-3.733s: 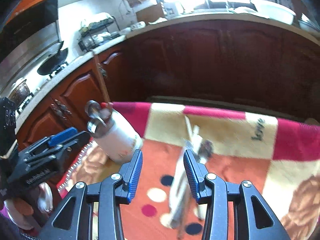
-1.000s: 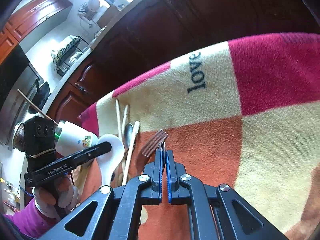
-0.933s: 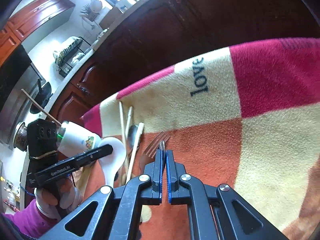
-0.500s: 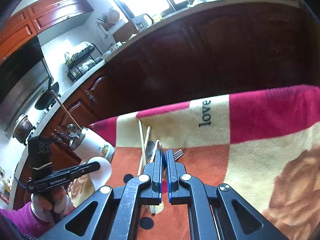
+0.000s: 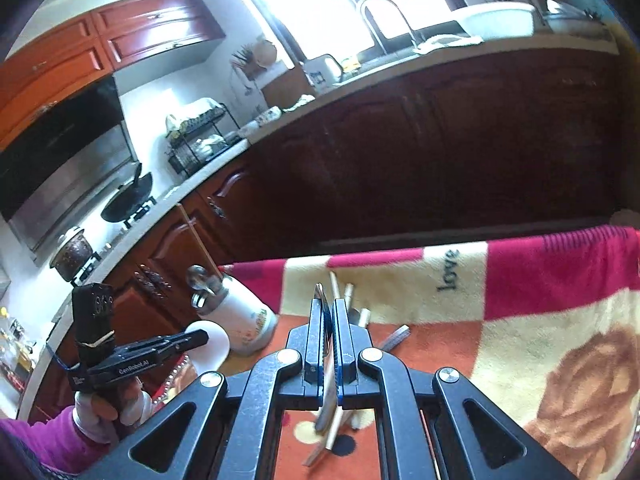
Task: Organize utensils
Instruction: 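Lift the white spoon with the left gripper while the right gripper carries its utensil to the jar, then open both grippers over the jar to drop the white spoon and utensil inside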
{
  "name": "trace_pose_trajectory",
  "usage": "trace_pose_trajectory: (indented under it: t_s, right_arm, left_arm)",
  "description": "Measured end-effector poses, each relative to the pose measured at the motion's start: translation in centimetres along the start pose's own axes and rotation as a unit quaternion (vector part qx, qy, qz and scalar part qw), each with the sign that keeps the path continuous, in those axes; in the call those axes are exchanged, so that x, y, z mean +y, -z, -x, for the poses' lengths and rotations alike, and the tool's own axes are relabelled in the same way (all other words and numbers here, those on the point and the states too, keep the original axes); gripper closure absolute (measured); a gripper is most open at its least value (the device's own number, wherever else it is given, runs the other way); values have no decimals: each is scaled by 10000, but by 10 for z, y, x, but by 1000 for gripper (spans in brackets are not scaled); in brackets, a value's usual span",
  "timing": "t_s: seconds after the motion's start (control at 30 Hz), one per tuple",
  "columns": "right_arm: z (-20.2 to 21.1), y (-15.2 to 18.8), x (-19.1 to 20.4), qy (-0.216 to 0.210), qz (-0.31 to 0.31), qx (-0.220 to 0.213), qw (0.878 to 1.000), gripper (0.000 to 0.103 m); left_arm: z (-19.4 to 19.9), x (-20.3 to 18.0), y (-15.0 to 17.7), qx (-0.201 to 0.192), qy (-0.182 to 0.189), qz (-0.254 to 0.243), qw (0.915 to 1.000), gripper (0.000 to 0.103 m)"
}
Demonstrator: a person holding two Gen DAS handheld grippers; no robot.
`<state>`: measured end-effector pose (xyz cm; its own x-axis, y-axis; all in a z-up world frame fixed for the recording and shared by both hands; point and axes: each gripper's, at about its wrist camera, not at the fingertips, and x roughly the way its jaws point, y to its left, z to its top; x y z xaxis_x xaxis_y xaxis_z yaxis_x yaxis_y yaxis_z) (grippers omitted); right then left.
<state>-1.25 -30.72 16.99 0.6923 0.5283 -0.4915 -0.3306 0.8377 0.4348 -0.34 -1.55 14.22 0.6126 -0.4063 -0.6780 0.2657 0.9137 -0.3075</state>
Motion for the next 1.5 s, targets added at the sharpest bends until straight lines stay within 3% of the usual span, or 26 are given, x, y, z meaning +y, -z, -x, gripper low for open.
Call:
trace_pose_trajectory:
  t_s: [0.4,0.6,1.0,1.2,1.5]
  right_arm:
    - [-35,-24,61,-328,325,-45,9989,100]
    - [-56,-44,102,-455,598,-142,9971,100]
    - [-102,-91,184,-250,1217,-754,9894,100]
    - [-147,-84,218,145,1988,-756,9770,100]
    - [-189,-52,217,346,2517,-256,9668,100]
  left_arm:
    - [33,19,-10,-279,-389,86,9988,100]
    - [56,45,-36,-652,-395,387,9963,100]
    - [70,114,-96,-1632,-841,1131,9765,100]
    - [50,125,-97,-1991,-1108,1106,9674,100]
    - [21,145,-66,-1911,-1240,1277,9653,100]
